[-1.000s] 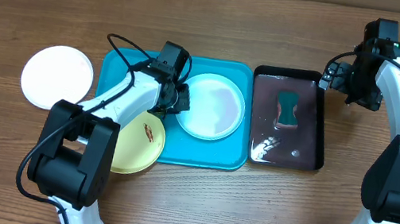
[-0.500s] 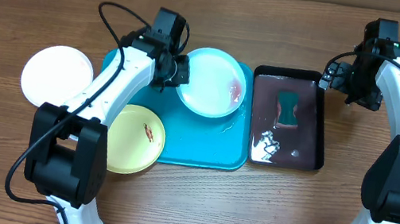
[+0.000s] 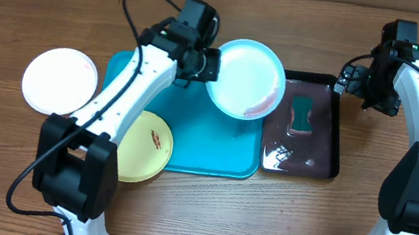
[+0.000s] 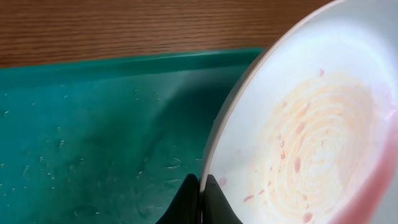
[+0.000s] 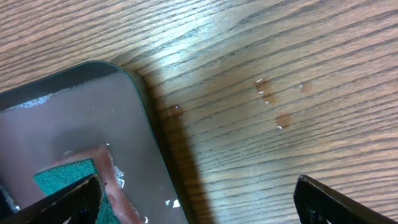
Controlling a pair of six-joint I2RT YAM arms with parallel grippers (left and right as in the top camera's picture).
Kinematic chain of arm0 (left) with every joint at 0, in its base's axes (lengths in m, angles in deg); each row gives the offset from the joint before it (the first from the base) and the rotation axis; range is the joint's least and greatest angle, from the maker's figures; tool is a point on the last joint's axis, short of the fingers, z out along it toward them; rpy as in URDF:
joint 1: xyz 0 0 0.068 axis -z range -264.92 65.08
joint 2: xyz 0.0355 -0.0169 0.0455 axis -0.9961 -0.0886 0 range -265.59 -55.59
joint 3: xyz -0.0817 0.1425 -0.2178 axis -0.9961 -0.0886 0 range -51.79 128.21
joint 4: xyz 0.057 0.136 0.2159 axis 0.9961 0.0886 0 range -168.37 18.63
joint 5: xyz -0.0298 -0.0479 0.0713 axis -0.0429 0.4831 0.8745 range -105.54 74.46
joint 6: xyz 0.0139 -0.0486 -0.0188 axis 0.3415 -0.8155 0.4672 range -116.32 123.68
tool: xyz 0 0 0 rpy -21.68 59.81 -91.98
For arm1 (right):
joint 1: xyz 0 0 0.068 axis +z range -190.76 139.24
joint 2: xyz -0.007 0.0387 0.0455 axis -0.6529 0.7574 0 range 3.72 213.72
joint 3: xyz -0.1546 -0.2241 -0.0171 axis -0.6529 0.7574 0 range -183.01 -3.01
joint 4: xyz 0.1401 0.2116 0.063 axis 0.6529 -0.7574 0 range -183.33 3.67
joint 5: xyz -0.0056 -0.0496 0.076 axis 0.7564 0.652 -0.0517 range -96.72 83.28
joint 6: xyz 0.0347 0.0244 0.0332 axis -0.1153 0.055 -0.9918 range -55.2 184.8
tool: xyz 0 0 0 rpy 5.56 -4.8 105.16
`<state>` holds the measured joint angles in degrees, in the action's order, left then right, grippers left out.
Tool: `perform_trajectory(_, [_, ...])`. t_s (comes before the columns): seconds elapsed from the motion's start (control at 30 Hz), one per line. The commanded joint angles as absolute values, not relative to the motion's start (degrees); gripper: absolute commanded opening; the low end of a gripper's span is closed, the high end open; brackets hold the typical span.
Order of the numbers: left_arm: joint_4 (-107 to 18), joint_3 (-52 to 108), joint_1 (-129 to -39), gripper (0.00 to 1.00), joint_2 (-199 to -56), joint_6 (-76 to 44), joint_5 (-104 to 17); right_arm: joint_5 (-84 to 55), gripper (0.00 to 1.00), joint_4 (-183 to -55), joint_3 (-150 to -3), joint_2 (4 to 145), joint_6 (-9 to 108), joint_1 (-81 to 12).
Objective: Clean dirty plates on tray and stack at the side
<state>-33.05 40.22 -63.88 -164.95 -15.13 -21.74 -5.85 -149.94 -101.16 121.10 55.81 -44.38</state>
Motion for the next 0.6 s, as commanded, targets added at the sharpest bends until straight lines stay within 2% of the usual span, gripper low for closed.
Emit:
perform_trajectory(0.0, [-32.7,43.7,-61.3,0.04,-164.2,-13.4,-16.8,-5.5,1.0,-149.6,-101.7,120.3,55.6,-44.4])
perform_trajectory(0.37, [-32.5,46.8,-52.8,0.04,-164.2,-13.4,0.0,-5.5,1.0,-149.6,-101.7,120.3,55.6,-44.4])
perform_trajectory(0.57, [-32.5,47.5,-45.9,0.04,-164.2,-13.0,14.0,-5.5,1.0,-149.6,-101.7,120.3,55.6,-44.4])
